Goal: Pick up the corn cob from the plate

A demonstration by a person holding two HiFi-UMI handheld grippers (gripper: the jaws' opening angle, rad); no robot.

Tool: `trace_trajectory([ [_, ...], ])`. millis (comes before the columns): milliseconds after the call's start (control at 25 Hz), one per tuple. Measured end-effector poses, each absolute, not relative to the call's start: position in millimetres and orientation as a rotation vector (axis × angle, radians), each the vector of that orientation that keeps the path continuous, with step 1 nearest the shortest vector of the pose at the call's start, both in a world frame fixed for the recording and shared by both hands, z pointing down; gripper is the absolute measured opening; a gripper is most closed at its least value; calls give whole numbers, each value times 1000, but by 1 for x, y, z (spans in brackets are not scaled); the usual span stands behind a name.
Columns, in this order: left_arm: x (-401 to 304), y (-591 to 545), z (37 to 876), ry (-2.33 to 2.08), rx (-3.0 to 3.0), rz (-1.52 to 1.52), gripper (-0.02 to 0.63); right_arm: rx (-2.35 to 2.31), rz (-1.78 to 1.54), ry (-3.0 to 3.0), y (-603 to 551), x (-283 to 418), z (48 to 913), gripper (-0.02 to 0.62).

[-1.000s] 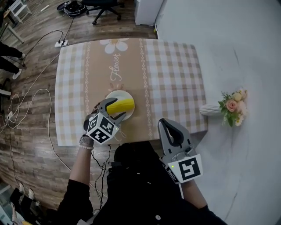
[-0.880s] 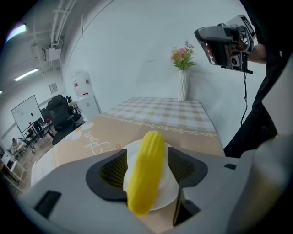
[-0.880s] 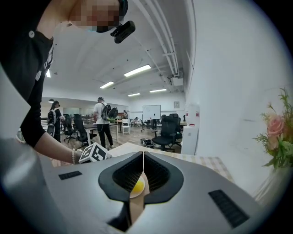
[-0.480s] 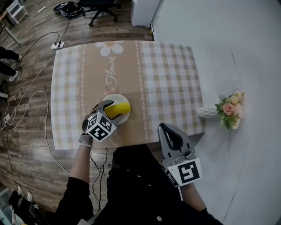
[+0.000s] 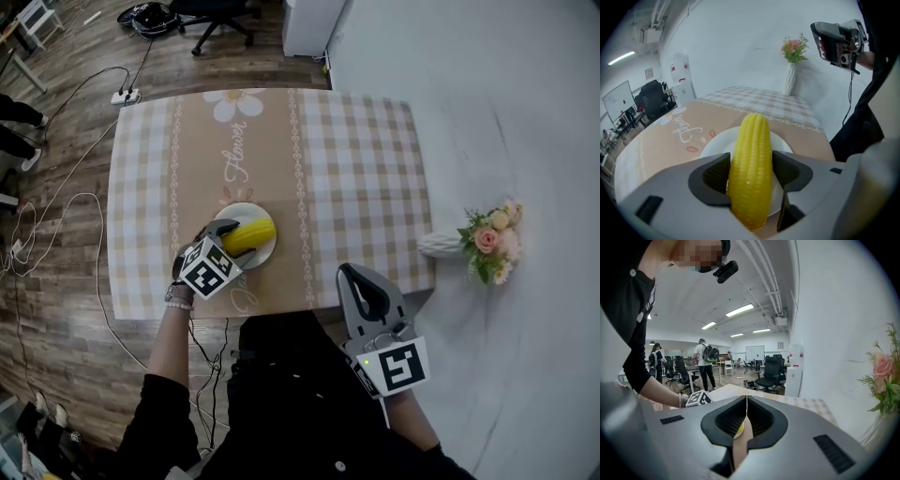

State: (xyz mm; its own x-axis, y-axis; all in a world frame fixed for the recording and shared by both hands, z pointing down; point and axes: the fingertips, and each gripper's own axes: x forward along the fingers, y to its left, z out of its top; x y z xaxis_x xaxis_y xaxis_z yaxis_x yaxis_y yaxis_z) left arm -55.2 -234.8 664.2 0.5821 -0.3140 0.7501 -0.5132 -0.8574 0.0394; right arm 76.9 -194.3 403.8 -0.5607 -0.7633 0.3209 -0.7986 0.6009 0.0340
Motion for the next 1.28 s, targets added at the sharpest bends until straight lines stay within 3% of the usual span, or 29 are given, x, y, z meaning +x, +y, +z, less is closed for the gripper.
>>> trace_trajectory([
  [640, -62, -242, 659, -862, 2455, 1082, 261, 1188, 169, -2563, -213, 86, 402, 41],
  [1280, -67, -248, 599, -1085, 2411, 987, 259, 1095, 91, -2672, -230, 75, 381, 41],
])
